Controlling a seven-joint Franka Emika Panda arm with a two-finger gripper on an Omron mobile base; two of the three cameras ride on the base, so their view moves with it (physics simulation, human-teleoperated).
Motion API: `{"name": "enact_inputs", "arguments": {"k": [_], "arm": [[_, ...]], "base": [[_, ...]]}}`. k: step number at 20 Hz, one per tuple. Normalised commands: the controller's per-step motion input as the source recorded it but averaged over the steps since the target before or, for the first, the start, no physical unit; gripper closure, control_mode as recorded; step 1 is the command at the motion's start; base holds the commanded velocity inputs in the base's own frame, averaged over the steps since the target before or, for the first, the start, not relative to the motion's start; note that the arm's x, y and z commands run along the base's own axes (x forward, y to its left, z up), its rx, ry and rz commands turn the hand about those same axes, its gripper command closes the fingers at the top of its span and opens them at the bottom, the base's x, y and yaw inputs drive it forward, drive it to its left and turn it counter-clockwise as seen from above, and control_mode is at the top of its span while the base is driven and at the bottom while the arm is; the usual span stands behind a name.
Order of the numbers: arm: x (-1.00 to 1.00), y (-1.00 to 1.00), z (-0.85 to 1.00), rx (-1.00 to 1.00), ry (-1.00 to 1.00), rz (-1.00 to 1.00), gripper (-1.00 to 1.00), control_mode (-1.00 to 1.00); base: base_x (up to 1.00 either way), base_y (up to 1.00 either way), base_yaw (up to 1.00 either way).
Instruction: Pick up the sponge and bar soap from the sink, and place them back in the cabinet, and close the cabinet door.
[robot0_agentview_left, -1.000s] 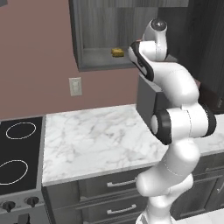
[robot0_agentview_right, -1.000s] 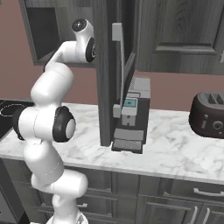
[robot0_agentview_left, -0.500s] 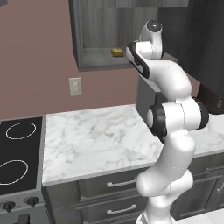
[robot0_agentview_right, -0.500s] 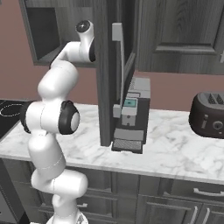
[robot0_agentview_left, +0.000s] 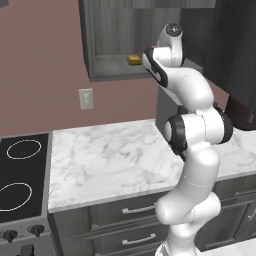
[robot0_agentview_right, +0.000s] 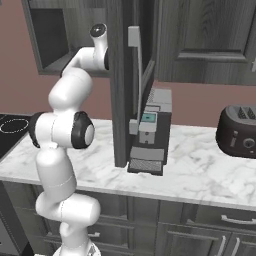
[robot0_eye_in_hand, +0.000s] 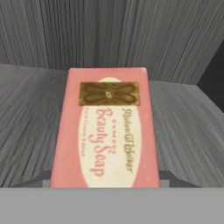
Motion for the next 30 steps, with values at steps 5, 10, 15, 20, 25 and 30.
{"name": "enact_inputs", "arguments": {"k": [5, 10, 15, 20, 25, 30], "arm": [[0.16, 0.00, -0.23, 0.01, 0.00, 0.00, 1.00, -1.00], [0.11, 0.00, -0.24, 0.00, 0.00, 0.00, 1.00, -1.00], [0.01, 0.00, -0.07, 0.00, 0.00, 0.00, 1.00, -1.00], [0.00, 0.00, 0.00, 0.00, 0.00, 0.00, -1.00, -1.00], [0.00, 0.00, 0.00, 0.00, 0.00, 0.00, -1.00, -1.00], [0.00, 0.00, 0.00, 0.00, 0.00, 0.00, -1.00, -1.00]], "base": [[0.00, 0.00, 0.00], [0.00, 0.00, 0.00], [0.00, 0.00, 0.00], [0.00, 0.00, 0.00], [0.00, 0.00, 0.00], [0.00, 0.00, 0.00]]}}
